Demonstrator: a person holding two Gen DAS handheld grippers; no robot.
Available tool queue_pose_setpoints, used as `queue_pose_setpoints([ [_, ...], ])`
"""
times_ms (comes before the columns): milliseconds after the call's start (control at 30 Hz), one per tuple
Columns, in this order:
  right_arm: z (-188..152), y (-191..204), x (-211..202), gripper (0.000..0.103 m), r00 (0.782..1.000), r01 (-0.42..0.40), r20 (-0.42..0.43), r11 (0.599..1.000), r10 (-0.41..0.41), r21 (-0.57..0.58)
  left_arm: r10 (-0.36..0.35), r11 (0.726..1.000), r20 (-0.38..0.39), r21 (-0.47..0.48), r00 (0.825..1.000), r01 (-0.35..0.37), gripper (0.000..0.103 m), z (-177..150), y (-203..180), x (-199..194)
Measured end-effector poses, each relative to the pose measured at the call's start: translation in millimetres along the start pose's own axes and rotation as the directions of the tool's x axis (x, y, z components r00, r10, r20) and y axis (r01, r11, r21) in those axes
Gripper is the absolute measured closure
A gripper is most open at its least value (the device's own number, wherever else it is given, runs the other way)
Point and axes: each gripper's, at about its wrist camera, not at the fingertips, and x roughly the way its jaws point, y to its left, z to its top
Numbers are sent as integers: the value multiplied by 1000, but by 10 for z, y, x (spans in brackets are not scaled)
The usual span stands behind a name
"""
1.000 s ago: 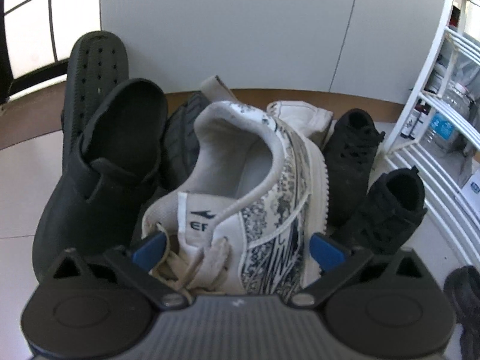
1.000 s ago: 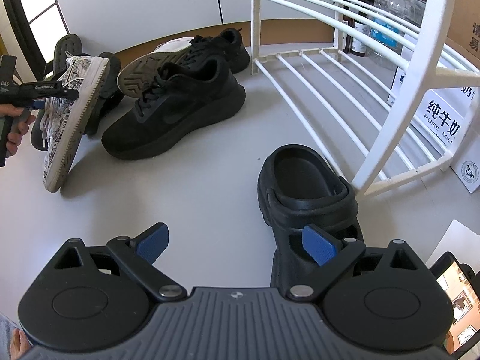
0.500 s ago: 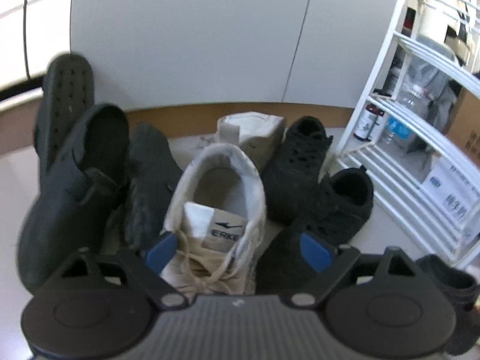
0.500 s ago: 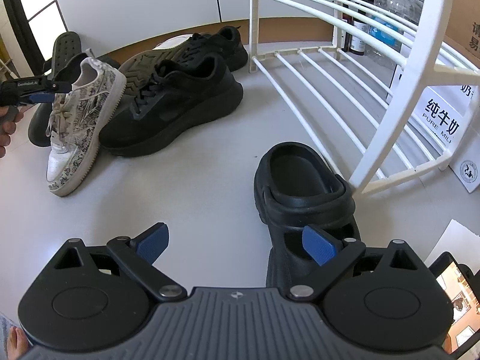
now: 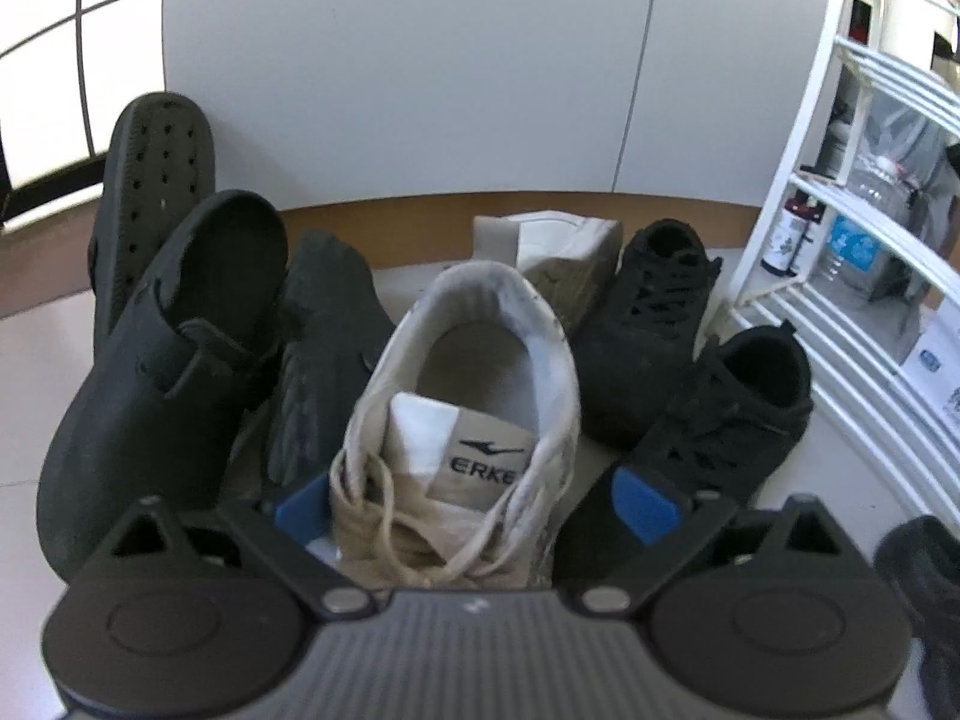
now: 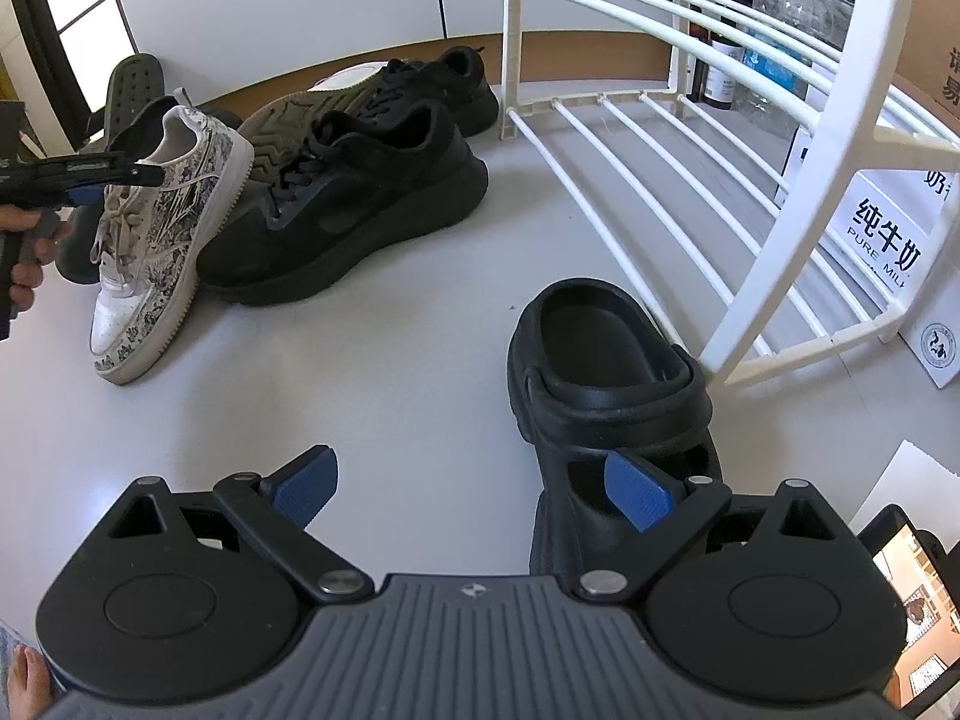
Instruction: Organize scattered shoes
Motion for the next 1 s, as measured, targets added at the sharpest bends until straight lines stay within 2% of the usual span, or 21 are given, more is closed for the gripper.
queue_pose_setpoints([
  [133, 10, -4, 0, 4, 1000, -1, 1, 1000, 1, 0, -54, 998, 36, -16, 998, 55, 13, 12, -2, -42],
  [400, 3, 6, 13, 4, 1000, -4, 0, 1000, 4, -3, 35, 990, -7, 133, 999, -33, 5, -39, -161, 198],
  [467, -6, -1, 16, 4, 1000, -3, -3, 1000, 3, -2, 56, 986, -24, 155, 998, -52, 7, -64, -170, 254],
  [500, -9, -4, 18, 4, 1000, -2, -4, 1000, 2, 0, 77, 984, -40, 166, 996, -70, 12, -79, -174, 303],
  [533, -7, -5, 20, 4, 1000, -1, -5, 1000, 1, 1, 86, 983, -50, 168, 995, -76, 13, -88, -172, 329],
  [633, 17, -10, 48, 4, 1000, -3, -5, 1000, 3, 4, 71, 986, -34, 155, 997, -65, 19, -123, -145, 314],
  [833, 43, 52, 59, 4, 1000, -24, 4, 1000, 24, 6, -8, 997, -129, 76, 992, 18, 26, -228, 91, 337],
  [1000, 40, 81, 78, 4, 1000, -29, -2, 1000, 29, 5, -41, 990, -150, 129, 988, 61, 27, -382, 203, 184],
])
